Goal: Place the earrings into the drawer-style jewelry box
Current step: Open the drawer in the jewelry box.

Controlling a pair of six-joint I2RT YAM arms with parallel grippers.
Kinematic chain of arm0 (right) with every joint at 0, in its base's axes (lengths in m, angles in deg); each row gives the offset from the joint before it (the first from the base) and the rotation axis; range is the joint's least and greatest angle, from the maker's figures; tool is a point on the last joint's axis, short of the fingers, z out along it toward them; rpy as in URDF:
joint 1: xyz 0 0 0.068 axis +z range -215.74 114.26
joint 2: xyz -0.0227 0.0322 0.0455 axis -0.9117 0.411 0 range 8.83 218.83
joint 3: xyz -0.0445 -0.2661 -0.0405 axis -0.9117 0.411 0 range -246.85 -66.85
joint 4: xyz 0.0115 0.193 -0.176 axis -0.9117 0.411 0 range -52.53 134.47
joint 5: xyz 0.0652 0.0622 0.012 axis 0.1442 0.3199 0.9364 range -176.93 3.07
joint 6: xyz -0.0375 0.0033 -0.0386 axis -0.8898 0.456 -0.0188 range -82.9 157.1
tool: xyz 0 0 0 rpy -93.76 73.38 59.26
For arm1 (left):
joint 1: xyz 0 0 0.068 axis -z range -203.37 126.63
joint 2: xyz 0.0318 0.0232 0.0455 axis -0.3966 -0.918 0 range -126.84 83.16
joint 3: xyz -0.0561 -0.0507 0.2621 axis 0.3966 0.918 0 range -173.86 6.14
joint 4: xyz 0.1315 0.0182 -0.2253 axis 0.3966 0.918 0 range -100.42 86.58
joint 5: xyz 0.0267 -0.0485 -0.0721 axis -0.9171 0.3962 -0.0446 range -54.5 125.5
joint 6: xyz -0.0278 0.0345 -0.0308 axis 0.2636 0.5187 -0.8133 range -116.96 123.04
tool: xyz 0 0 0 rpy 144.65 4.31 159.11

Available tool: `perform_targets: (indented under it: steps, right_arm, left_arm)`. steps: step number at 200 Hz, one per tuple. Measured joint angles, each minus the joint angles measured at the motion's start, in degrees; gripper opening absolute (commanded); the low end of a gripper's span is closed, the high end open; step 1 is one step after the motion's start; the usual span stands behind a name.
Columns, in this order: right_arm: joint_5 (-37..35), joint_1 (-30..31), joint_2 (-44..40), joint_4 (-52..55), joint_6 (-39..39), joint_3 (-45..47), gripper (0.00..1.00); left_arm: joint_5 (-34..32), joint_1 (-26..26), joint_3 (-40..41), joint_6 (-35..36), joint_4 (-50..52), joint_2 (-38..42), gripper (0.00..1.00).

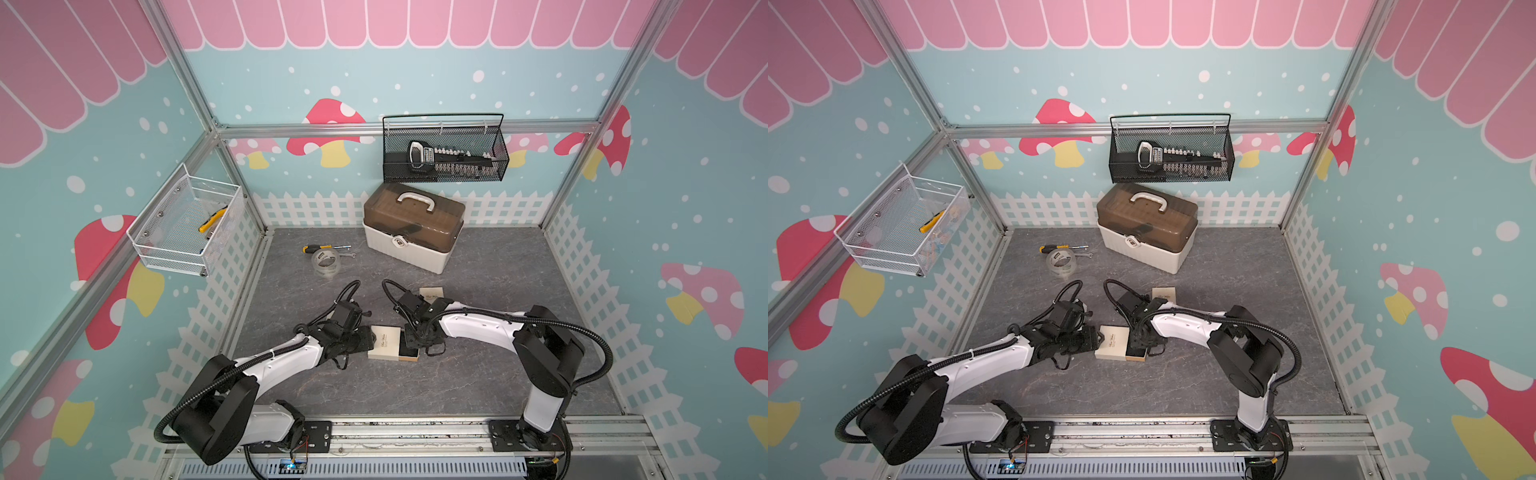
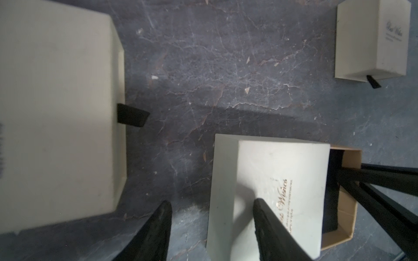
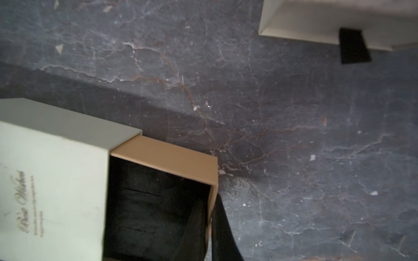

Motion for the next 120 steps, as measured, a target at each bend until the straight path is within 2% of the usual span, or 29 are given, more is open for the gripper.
perform_targets:
  steps: [120]
  right_arm:
    - [-0.98, -0.70, -1.40, -0.02, 0.24, 1.88, 0.02]
  left_arm:
    - [0.00, 0.00, -0.02, -0.02, 0.00, 0.00, 0.58]
